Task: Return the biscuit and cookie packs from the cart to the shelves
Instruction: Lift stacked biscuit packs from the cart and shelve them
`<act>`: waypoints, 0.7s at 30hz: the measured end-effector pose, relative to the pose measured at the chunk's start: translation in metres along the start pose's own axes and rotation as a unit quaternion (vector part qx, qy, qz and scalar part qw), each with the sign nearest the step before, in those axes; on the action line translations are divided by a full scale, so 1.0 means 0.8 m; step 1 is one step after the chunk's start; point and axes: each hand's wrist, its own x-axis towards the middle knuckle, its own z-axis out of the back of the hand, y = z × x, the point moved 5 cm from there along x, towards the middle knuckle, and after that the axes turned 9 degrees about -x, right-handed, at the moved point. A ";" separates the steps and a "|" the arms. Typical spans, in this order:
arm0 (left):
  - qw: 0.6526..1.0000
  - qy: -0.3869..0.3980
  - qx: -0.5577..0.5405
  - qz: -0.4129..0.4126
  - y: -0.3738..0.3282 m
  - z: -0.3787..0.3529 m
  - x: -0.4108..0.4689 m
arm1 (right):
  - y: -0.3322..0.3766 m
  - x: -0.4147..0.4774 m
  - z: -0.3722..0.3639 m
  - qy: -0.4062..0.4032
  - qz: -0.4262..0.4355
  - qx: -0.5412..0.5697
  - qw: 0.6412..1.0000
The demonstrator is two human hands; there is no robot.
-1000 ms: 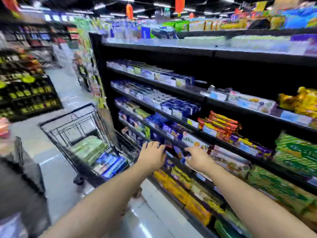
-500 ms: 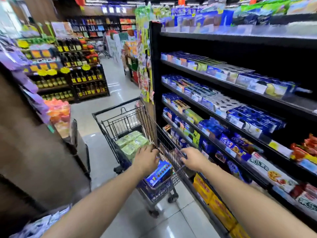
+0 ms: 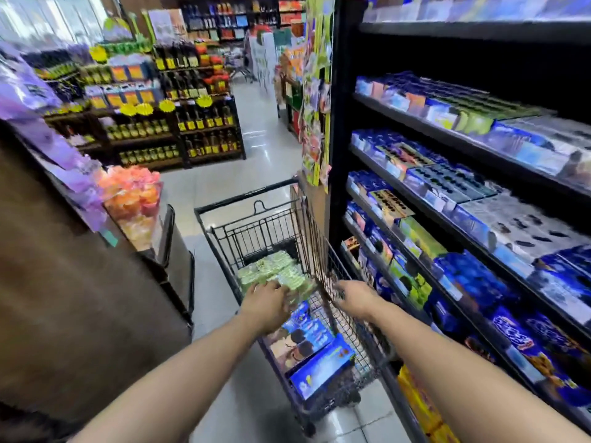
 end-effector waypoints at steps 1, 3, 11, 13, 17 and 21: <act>1.000 0.007 0.002 0.006 0.009 -0.006 0.011 | 0.002 0.017 -0.002 0.005 -0.001 0.012 1.000; 1.000 0.020 0.011 0.008 0.029 -0.021 0.034 | 0.007 0.050 -0.011 0.017 -0.002 0.035 0.999; 0.994 0.113 -0.002 0.010 0.142 -0.090 0.172 | 0.021 0.207 -0.081 0.082 -0.059 0.132 0.986; 0.990 0.141 -0.002 -0.001 0.169 -0.111 0.212 | 0.024 0.245 -0.101 0.076 -0.091 0.182 0.976; 0.980 0.198 0.001 -0.031 0.212 -0.162 0.278 | 0.033 0.307 -0.160 0.078 -0.176 0.323 0.927; 0.970 0.235 0.014 -0.066 0.241 -0.212 0.321 | 0.042 0.358 -0.230 0.094 -0.243 0.422 0.868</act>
